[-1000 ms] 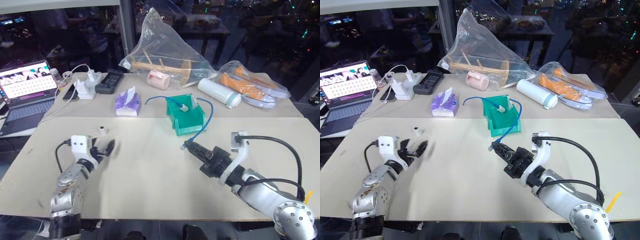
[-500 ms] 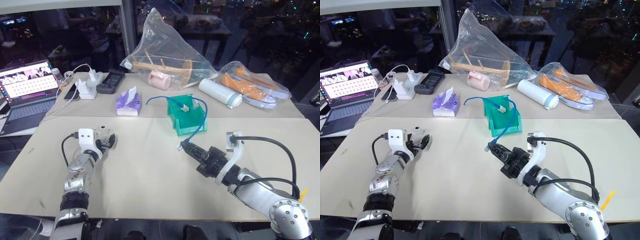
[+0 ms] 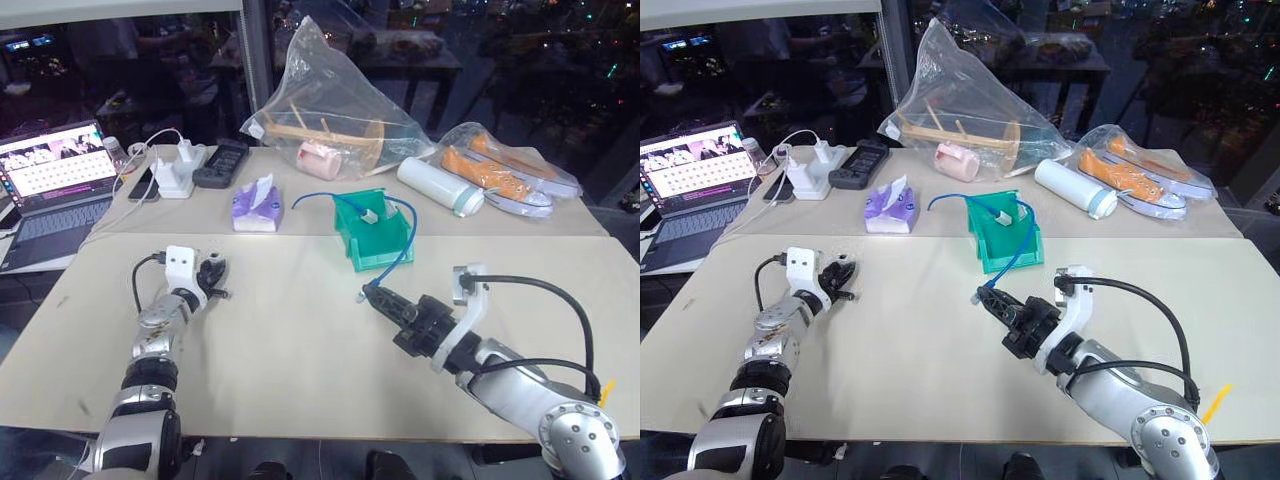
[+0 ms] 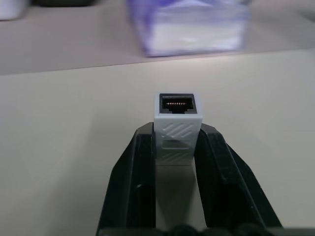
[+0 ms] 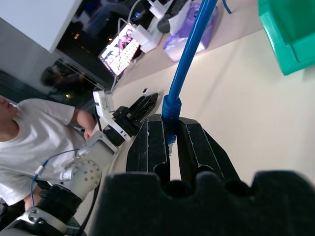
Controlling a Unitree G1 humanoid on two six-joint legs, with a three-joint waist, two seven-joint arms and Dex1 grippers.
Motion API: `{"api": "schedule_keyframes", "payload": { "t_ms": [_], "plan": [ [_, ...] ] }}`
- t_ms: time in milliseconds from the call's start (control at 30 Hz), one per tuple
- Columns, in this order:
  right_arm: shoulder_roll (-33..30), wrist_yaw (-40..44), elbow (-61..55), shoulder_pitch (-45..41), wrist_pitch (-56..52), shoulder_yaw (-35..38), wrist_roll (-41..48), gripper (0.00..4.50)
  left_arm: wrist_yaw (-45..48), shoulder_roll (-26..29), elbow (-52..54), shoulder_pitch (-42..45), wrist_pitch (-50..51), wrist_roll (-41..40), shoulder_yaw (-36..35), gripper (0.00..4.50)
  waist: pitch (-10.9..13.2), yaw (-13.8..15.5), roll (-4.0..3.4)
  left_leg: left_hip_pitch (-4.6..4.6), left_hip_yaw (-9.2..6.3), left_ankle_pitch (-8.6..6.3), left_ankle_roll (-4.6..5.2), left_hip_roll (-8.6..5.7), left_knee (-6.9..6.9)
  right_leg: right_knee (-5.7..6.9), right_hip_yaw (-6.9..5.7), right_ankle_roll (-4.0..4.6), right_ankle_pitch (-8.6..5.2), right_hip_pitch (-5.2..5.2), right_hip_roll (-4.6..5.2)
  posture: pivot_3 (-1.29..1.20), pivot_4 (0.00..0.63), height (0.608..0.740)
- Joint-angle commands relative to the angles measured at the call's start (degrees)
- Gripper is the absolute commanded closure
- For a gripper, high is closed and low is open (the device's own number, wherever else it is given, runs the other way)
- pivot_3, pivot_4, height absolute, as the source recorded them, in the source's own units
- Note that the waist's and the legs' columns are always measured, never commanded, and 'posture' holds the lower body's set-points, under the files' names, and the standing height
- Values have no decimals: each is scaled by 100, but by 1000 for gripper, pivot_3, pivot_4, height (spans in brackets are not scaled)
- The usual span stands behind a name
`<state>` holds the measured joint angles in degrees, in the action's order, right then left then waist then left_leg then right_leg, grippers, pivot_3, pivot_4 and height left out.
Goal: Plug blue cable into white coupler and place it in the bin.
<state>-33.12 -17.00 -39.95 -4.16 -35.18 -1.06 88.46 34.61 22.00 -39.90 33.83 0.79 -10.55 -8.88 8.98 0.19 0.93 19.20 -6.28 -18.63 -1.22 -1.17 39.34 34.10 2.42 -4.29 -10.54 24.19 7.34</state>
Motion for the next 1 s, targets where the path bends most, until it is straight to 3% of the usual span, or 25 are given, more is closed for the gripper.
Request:
{"api": "schedule_keyframes", "payload": {
  "t_ms": [33, 233, 333, 733, 1000],
  "plan": [
    [-52, 94, -119, 44, 49, 254, -301, 4500, 1263, 25, 1336, -292, 843, -217, 814, 3870, 0, -26, 0, 1, 0, 0, 0, 0, 0, 1, 0, -1, 1, 0, 0, 0, 150, 740],
    [102, -23, 54, 96, 48, 323, -931, 4500, 2107, 179, 3274, -493, 2009, -198, 1922, 3870, 1, -134, 0, 7, 0, -7, 12, 1, -8, -5, 2, -1, 0, 12, 0, 0, 150, 740],
    [-36, -77, 221, 188, -212, 237, -1407, 4500, 2161, 90, 3737, -361, 2468, -186, 2251, 3870, 1, -123, 1, 7, 1, -6, 11, 1, -8, -6, 3, -1, 0, 8, -1, 0, 150, 740],
    [812, -446, 303, 154, -382, 160, -1199, 4500, 1776, -233, 4199, -279, 3679, 242, 3308, 3870, 1, -120, -1, 5, 2, -6, 11, 1, -8, -6, 5, 0, -1, 9, -1, 0, 150, 740],
    [837, -563, 393, 54, -686, 118, -1255, 4500, 1579, -522, 4180, -197, 4101, 153, 3311, 3870, 1, -84, -1, 3, 2, -6, 10, 0, -7, -9, 5, -1, -1, 2, -1, 0, 150, 740]
  ]
}}
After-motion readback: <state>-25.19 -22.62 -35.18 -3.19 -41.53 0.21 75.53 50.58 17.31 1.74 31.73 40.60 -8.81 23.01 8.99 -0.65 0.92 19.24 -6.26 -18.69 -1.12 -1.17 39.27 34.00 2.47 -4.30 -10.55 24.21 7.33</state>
